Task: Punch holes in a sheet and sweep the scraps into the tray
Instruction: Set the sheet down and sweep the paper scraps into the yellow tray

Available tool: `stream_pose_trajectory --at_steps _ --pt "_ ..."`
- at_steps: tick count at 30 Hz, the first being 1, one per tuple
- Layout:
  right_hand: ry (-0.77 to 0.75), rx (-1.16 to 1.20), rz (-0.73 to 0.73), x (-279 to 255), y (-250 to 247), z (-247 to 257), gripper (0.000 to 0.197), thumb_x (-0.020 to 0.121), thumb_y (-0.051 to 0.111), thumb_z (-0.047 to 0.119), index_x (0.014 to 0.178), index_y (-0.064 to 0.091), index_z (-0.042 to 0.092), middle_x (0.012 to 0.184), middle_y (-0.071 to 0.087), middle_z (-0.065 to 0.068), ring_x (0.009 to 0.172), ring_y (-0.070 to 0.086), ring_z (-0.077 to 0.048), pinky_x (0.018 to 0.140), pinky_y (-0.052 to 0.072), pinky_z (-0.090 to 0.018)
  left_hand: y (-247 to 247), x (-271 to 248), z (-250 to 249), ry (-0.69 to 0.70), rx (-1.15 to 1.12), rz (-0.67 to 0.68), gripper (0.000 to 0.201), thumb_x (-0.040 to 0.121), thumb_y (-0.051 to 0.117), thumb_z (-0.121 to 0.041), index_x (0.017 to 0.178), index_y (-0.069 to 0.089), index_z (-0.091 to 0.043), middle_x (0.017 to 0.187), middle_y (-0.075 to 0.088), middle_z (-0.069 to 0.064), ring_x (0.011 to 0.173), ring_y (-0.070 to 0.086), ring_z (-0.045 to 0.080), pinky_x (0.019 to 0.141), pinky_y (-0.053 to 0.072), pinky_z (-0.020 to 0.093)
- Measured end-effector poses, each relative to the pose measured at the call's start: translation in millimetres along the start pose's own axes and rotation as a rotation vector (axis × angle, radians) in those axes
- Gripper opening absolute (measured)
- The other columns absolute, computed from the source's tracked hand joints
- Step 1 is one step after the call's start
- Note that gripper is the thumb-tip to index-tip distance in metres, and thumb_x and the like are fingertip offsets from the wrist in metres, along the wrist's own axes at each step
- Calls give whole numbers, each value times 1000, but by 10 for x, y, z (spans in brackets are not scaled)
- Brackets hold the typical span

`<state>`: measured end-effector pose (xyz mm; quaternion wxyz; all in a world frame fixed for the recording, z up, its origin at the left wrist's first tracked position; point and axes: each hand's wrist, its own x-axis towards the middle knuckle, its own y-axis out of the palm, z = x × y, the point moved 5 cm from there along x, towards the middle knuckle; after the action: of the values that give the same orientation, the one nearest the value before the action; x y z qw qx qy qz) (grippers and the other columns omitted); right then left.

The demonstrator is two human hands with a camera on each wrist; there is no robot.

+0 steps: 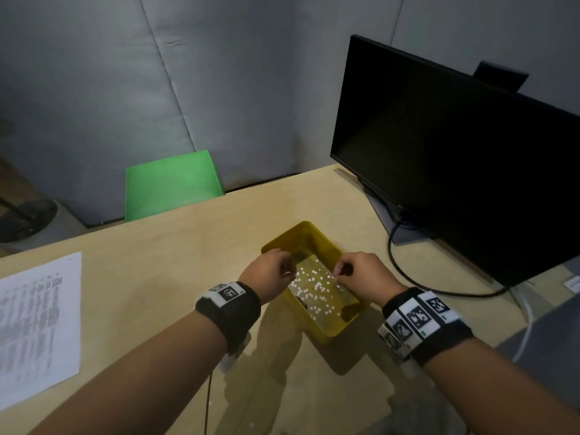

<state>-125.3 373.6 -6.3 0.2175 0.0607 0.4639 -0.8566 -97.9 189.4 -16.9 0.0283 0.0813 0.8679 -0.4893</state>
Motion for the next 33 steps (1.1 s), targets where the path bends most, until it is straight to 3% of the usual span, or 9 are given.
stream_pose_trajectory --at_steps 3,6,10,14,17,21,26,29,33 --pt "-3 -46 4 -26 31 21 11 90 62 19 98 69 18 99 68 -1 95 62 -17 87 52 -30 -7 -39 4 21 21 -21 6 91 56 -28 90 53 -23 92 48 -6 81 48 13 62 31 16" --pt "-19 -105 12 -66 52 105 16 93 57 24 104 67 21 104 67 0 97 62 -18 86 53 -35 -109 -145 76 56 94 -78 18 92 53 -30 106 57 -18 111 51 0 93 50 17 71 35 20" --pt "-134 -188 15 -161 114 450 17 94 55 29 106 66 24 104 66 3 94 61 -16 81 55 -35 -333 -411 439 -51 80 -134 19 93 51 -24 111 57 -24 125 49 -2 108 52 19 77 39 24" --pt "-246 -181 57 -235 283 907 17 95 53 28 106 65 22 101 62 8 88 58 -11 74 54 -28 -472 -744 932 -207 105 -125 21 93 49 -21 110 59 -27 125 51 -3 108 55 18 77 44 28" --pt "-301 -150 94 -237 475 1194 16 95 53 26 104 66 20 99 65 4 88 59 -13 76 54 -31 -502 -987 1205 -294 145 -74 24 94 48 -22 114 59 -27 126 51 -3 109 56 19 81 47 32" --pt "-323 -156 144 -238 787 1457 17 95 54 23 103 67 17 99 67 1 90 61 -16 80 54 -33 -504 -1270 1451 -358 138 -44 26 93 47 -22 117 57 -27 126 52 -3 109 57 19 84 48 33" --pt "-285 -219 237 -188 1222 1579 18 95 52 24 107 65 19 103 66 0 88 59 -16 75 49 -29 -449 -1576 1710 -417 110 -24 29 93 48 -21 120 56 -26 126 52 -2 108 57 19 85 46 32" --pt "-255 -261 298 -134 1517 1570 27 96 50 21 121 60 21 114 63 -2 96 60 -19 85 52 -34 -399 -1715 1834 -437 110 6 33 93 47 -23 125 54 -26 126 52 -2 107 56 20 86 45 31" --pt "-253 -353 370 -81 1858 1612 44 99 42 27 143 41 29 131 50 -8 112 56 -25 96 48 -39 -321 -1842 1943 -452 116 57 33 94 45 -27 127 54 -25 128 51 0 111 55 22 90 46 34"
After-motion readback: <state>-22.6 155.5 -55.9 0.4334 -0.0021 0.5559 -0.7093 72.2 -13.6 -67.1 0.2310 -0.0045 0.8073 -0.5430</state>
